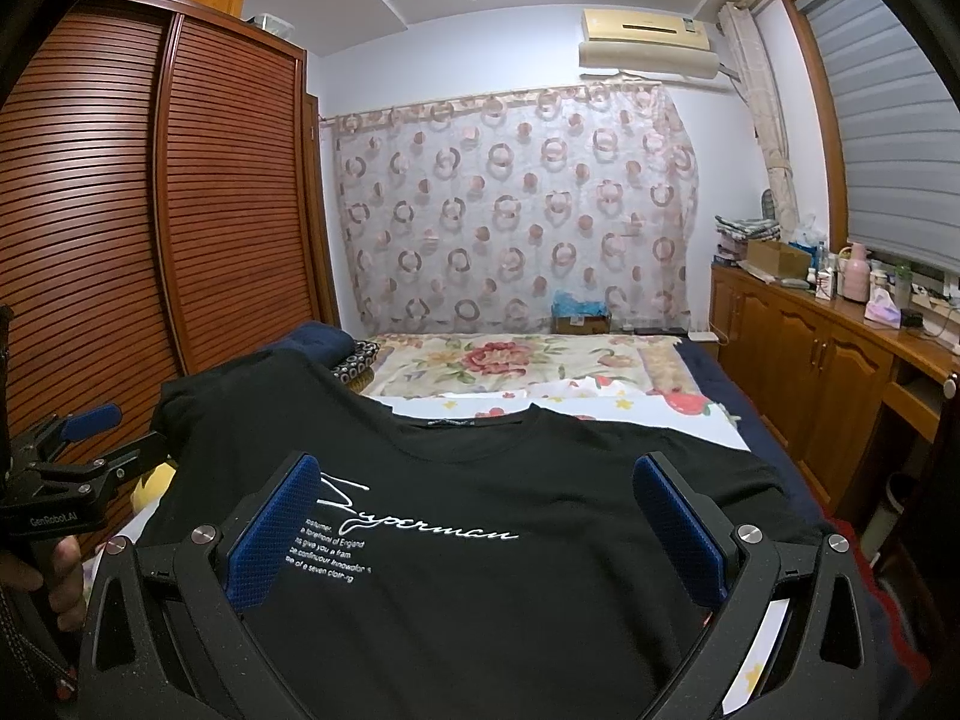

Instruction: Fold small clothes

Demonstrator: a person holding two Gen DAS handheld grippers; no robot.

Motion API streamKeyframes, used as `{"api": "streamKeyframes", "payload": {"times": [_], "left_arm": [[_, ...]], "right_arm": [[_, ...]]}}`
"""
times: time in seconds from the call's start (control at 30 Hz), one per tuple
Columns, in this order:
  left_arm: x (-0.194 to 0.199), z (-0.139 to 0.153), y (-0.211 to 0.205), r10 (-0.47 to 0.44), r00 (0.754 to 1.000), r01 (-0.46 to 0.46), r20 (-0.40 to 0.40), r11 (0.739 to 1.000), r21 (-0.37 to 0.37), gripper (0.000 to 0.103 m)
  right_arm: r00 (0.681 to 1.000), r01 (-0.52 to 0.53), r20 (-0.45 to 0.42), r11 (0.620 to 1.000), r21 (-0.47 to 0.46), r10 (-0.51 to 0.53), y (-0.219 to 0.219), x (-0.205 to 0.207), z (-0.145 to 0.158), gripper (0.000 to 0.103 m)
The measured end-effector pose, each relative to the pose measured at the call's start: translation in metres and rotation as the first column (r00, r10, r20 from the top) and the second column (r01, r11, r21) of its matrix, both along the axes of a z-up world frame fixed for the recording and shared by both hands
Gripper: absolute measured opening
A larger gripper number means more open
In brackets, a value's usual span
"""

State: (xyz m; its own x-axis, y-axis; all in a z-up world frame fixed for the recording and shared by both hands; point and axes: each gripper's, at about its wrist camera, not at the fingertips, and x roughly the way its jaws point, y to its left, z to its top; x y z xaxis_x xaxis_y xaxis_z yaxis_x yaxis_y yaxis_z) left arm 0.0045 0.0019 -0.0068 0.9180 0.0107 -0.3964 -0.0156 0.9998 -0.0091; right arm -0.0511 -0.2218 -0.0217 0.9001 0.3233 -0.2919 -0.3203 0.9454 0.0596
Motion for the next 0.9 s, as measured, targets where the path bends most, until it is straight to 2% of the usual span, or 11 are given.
{"api": "streamKeyframes", "payload": {"times": [0.9], "left_arm": [[-0.0016,0.0014,-0.0015,0.0,1.0,0.0,0.002,1.0,0.007,0.103]], "right_arm": [[1.0,0.0,0.002,1.0,0.002,0.0,-0.0006,0.0003,-0.0003,0.103]]}}
